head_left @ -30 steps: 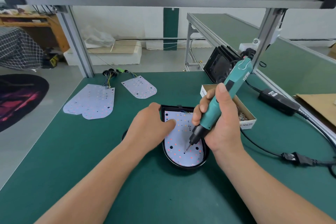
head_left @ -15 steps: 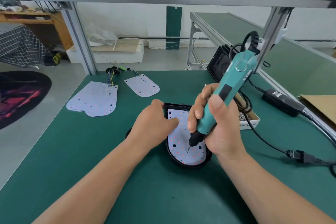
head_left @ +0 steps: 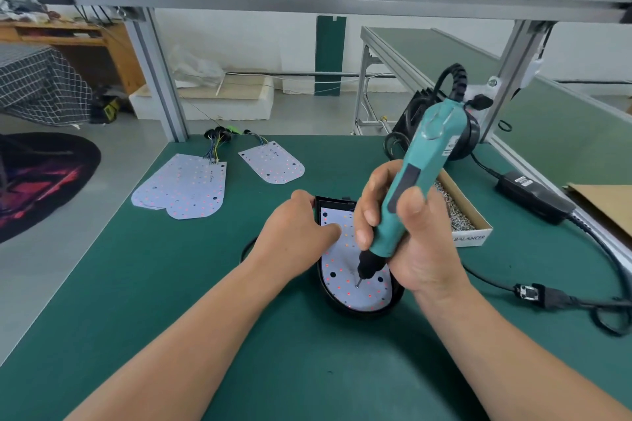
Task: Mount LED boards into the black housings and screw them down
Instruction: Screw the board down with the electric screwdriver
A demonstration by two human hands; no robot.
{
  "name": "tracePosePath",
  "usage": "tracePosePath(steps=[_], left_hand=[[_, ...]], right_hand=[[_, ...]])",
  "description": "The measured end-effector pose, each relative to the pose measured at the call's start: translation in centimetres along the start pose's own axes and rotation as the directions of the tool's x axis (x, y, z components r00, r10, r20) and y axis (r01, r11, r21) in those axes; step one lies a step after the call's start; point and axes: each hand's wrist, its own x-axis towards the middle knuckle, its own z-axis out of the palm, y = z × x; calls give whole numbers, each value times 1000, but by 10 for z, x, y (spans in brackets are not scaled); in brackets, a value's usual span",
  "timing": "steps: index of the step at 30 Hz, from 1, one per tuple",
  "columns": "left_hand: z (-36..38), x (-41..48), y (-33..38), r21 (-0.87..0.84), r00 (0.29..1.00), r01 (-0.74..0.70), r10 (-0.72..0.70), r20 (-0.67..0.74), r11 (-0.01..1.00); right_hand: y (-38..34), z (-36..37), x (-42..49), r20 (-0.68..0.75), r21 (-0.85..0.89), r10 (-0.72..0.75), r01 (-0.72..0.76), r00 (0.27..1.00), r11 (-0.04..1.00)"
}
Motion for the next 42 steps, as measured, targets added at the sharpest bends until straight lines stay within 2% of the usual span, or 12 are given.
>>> tracePosePath(steps=[3, 7, 9, 10, 12, 15, 17, 19, 22, 31, 37, 42], left_hand=[[1, 0, -1, -9, 1000, 13, -13, 9, 1000], [-5, 0, -2, -71, 999, 38, -38, 5, 997], [-11, 1, 2, -265, 997, 72, -78, -13, 962], [-14, 2, 5, -438, 993, 107, -119, 1, 893], [-23, 1, 11, -756, 981, 187, -155, 113, 627], [-35, -2, 17, -924, 950, 312, -53, 308, 222], [-37, -5, 19, -926, 931, 363, 0, 365, 98], [-35, -9, 22, -923, 924, 378, 25, 381, 67], [-29, -16, 25, -911, 913, 398, 56, 405, 104], [-20, -29, 32, -806, 931, 246, 101, 351, 539], [-18, -37, 34, -751, 889, 264, 149, 433, 606], [-16, -42, 39, -681, 896, 169, 177, 407, 713]], right_hand=[[-9, -6, 3, -61, 136, -34, 42, 998, 990], [-18, -22, 8, -318, 195, -2, 68, 948, 978], [-19, -32, 11, -461, 192, 24, 73, 887, 979], [-20, -36, 12, -527, 175, 33, 70, 849, 982], [-21, -42, 14, -626, 146, 52, 52, 778, 988], [-23, -53, 16, -684, 215, 105, 62, 722, 975], [-23, -58, 18, -701, 270, 145, 72, 699, 960], [-23, -62, 18, -708, 299, 162, 84, 687, 951], [-21, -63, 18, -704, 313, 171, 85, 689, 946], [-15, -63, 17, -708, 305, 146, 112, 691, 946], [-19, -61, 15, -670, 352, 157, 125, 725, 928], [-26, -58, 16, -657, 397, 125, 200, 743, 896]])
